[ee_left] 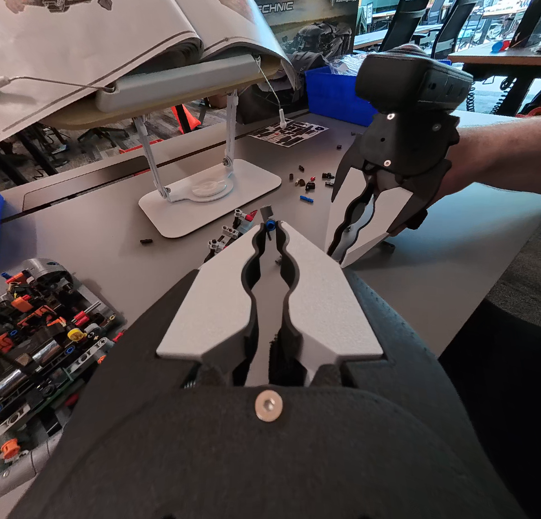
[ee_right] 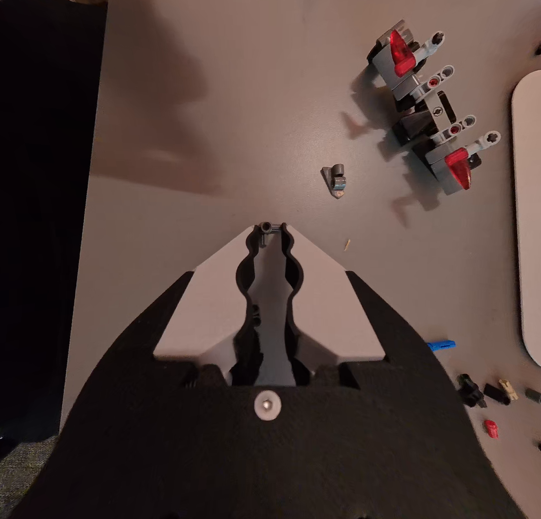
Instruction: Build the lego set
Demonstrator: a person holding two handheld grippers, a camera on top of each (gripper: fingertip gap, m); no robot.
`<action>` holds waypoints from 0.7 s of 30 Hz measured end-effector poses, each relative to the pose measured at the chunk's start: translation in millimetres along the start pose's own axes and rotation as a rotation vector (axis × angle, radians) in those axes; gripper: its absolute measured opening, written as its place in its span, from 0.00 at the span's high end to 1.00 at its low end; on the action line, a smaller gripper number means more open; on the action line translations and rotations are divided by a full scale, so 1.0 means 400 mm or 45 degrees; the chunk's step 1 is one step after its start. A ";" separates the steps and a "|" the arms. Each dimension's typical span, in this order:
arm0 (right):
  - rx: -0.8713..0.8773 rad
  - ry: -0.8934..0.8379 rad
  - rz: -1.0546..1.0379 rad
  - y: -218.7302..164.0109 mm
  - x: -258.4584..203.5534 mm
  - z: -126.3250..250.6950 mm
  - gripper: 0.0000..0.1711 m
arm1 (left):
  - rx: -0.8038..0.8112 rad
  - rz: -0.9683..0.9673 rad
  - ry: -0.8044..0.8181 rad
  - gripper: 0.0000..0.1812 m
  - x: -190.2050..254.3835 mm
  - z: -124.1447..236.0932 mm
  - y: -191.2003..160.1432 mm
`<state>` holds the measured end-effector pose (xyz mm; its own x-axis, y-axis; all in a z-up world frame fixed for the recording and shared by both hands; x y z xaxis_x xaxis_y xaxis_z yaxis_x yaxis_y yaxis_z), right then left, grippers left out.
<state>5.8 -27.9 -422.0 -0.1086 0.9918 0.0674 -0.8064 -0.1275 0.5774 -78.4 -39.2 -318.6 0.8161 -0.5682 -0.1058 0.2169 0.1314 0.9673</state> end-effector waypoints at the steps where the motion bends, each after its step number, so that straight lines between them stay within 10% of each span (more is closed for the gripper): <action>1: 0.003 0.003 -0.005 0.000 0.000 0.001 0.93 | 0.000 -0.001 0.003 0.97 -0.001 0.000 0.000; 21: 0.417 0.193 -0.255 0.113 0.022 0.113 0.94 | -0.042 -0.302 0.137 0.97 -0.013 0.005 -0.012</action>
<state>-5.4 -24.7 -358.6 -0.0723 0.9811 -0.1794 -0.5956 0.1018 0.7968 -84.9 -38.6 -322.4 0.7923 -0.4965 -0.3546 0.4249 0.0320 0.9047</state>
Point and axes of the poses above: each gripper's, where its closed fingertips meet, z back along the fingers, y out of its top, x = y × z across the jaws, the point moved 1 cm from there along z, back along the fingers, and after that the axes turned 2 degrees about -x, right-handed, at the moved point
